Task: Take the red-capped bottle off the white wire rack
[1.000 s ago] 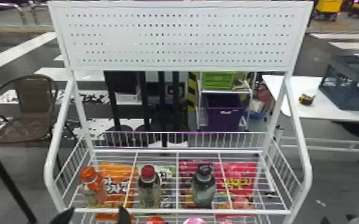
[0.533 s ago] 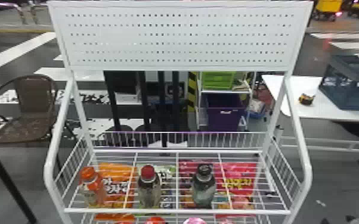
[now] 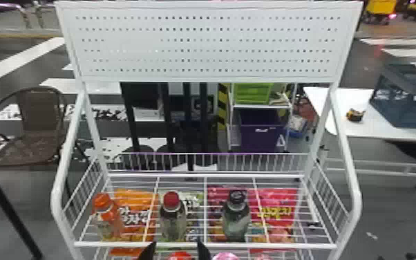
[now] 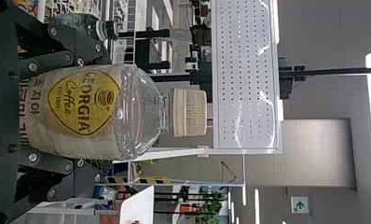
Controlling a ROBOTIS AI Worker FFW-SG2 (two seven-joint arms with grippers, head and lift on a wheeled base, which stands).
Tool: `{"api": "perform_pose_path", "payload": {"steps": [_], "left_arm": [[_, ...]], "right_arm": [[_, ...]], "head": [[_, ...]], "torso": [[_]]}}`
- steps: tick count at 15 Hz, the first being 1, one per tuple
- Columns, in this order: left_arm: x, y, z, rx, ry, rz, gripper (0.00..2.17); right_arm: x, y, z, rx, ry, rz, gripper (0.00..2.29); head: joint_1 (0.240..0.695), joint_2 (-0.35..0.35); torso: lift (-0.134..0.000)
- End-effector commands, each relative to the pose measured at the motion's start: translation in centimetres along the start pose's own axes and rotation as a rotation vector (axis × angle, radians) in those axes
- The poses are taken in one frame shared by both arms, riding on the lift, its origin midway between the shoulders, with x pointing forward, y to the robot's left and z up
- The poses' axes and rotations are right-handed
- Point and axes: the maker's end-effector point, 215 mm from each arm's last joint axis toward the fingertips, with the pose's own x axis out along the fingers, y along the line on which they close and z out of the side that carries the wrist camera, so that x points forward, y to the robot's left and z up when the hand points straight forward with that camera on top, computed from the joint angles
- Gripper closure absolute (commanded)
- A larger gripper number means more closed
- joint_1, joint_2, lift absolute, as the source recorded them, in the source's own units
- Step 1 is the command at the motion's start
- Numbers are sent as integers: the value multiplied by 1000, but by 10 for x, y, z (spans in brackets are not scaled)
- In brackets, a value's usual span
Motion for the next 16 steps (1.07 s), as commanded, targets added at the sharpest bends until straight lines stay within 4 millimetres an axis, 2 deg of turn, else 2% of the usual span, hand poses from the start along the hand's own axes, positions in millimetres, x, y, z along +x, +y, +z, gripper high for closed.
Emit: {"api": "perform_pose_path", "payload": {"steps": [1, 4, 12, 16], "left_arm": [[14, 3, 2, -28, -27, 9, 29], [31, 10, 8, -60, -42, 16, 29], [72, 20, 5, -47, -34, 6, 29], [94, 34, -6, -15, -12, 26, 29]], "right_arm": [[-3, -1, 0, -5, 2, 0, 1426], [-6, -1, 3, -11, -8, -1, 1426], [-10, -1, 10, -17, -25, -1, 1426], [-15, 0, 19, -23, -52, -1, 1426]], "head": [[499, 0], [499, 0], [499, 0], [499, 0]], "torso": [[0], [0], [0], [0]]}}
